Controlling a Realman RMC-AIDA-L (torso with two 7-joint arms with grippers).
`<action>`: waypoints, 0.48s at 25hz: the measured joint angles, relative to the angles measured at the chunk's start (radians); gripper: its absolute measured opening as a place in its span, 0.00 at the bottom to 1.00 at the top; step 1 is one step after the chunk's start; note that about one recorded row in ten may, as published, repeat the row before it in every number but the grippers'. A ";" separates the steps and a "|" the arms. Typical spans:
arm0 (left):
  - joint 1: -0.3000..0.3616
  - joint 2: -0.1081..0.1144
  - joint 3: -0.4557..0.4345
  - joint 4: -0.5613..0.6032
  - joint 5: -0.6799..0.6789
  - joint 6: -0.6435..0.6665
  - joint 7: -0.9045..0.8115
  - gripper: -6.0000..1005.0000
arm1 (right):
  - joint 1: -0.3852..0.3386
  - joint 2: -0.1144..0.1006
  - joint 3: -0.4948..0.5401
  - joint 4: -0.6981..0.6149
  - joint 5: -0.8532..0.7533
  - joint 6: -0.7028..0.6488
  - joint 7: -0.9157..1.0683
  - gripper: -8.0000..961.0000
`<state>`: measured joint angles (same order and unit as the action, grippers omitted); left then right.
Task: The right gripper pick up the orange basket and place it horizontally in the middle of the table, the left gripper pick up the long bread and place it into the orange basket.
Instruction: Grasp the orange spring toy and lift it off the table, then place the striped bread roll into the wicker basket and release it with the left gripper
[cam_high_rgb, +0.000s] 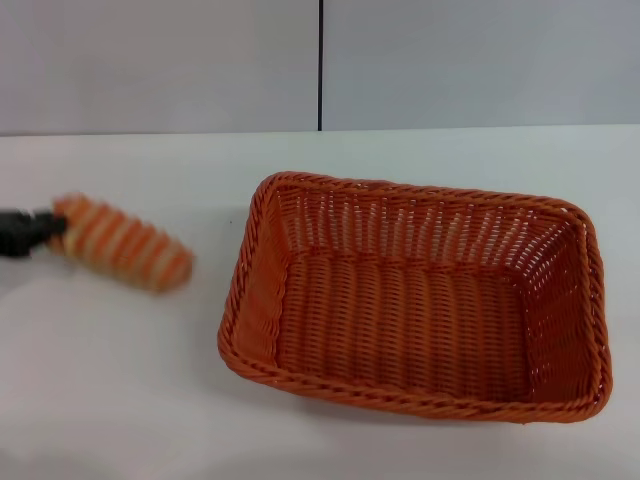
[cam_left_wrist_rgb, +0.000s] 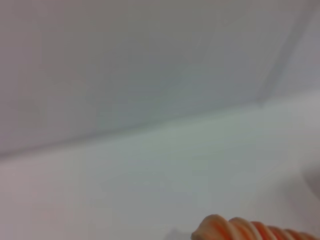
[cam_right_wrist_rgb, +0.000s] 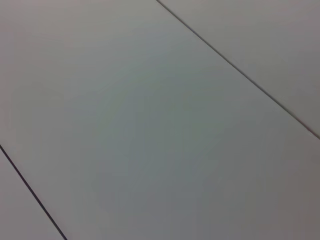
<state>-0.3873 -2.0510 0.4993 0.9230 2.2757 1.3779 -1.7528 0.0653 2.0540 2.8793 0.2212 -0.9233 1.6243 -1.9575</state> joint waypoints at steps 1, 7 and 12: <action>-0.001 -0.002 -0.014 0.000 -0.024 -0.008 0.002 0.16 | 0.001 0.000 0.000 -0.001 0.000 0.000 0.000 0.45; 0.017 -0.005 -0.032 0.000 -0.295 -0.018 0.039 0.12 | 0.000 0.000 0.000 -0.002 0.000 0.000 0.000 0.45; 0.011 -0.009 -0.013 -0.048 -0.488 0.071 0.094 0.10 | -0.002 0.000 0.000 -0.006 0.000 0.001 0.000 0.45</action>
<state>-0.3762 -2.0595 0.4866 0.8749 1.7876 1.4494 -1.6586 0.0628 2.0541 2.8793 0.2157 -0.9234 1.6256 -1.9572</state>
